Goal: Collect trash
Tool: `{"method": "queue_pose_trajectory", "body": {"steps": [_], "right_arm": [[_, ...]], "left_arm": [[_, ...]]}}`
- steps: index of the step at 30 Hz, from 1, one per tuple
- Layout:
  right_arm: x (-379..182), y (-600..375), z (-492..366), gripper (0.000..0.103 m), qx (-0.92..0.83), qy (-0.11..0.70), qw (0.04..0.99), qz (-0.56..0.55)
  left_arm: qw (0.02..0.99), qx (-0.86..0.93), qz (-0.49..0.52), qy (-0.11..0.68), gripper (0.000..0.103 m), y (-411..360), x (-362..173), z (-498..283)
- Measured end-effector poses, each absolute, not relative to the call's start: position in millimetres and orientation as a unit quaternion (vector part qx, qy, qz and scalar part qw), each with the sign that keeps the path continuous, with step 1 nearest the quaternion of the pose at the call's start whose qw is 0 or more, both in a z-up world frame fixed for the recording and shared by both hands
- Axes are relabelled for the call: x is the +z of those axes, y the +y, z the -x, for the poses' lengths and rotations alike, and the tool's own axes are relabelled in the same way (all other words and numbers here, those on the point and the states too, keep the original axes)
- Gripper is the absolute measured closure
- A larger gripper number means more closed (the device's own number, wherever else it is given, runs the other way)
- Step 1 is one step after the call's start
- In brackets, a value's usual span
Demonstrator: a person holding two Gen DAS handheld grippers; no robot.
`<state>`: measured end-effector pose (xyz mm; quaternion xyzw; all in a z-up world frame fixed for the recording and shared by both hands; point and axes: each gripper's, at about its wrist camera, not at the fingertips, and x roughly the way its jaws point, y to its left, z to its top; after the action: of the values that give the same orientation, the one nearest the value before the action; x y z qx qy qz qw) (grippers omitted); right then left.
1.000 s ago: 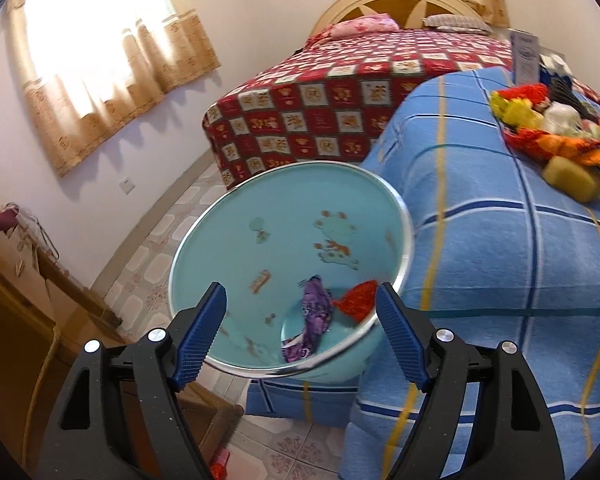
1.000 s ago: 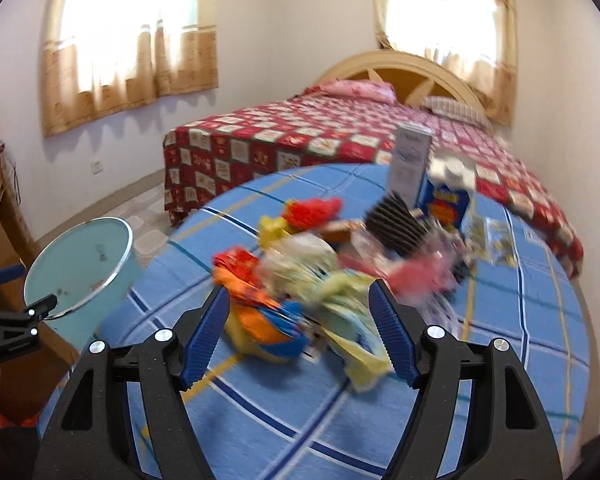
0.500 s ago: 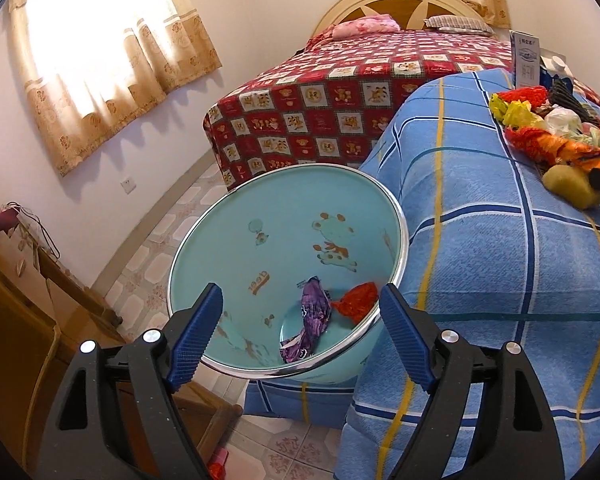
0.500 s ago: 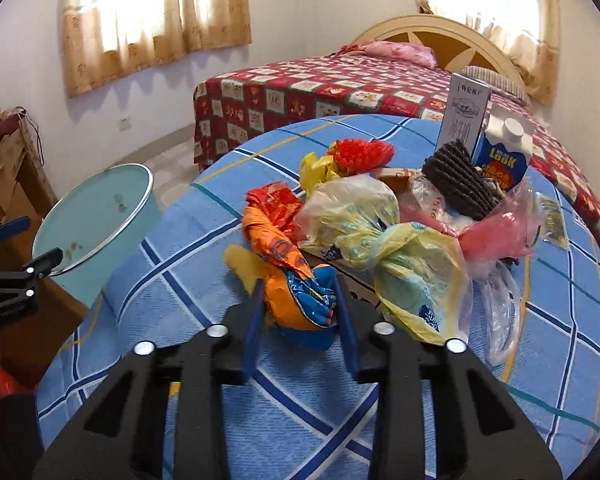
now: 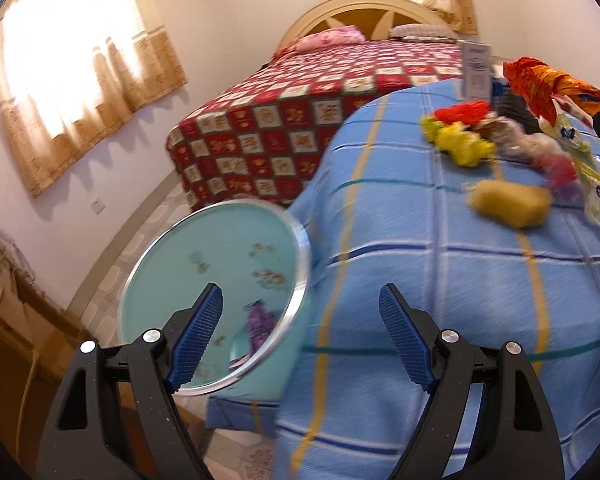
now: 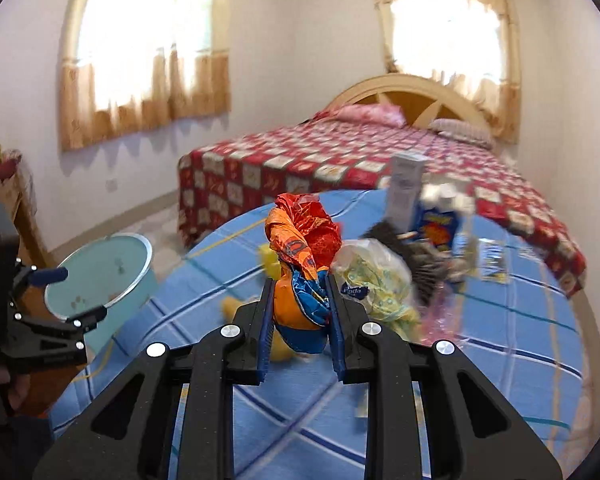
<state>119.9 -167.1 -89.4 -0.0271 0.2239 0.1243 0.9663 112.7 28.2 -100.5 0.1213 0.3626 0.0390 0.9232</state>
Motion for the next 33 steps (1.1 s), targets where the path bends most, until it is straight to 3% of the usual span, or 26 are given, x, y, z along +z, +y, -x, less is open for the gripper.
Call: {"method": "queue_pose_trajectory", "body": {"steps": [8,11,14,24,33], "right_arm": [[-111,-205,-108,0.076,0.078,0.243,0.964,0.072],[-136,-215,-114,0.066,0.071,0.283,0.950,0.115],[-142,-227,-109,0.043,0.084,0.283,0.952,0.085],[-149,-286,-95,0.042,0.076,0.311,0.945,-0.061],[-159,-305,-73,0.041,0.047,0.317,0.945,-0.059]], "left_arm": [[0.925,0.004,-0.124,0.358,0.024,-19,-102,-121],[0.922,0.002,-0.129,0.365,0.024,-22,-107,-122],[0.921,0.004,-0.127,0.369,0.024,-21,-108,-124],[0.924,-0.008,-0.118,0.362,0.024,-32,-100,-127],[0.922,-0.021,-0.116,0.370,0.024,-51,-104,-129]]}}
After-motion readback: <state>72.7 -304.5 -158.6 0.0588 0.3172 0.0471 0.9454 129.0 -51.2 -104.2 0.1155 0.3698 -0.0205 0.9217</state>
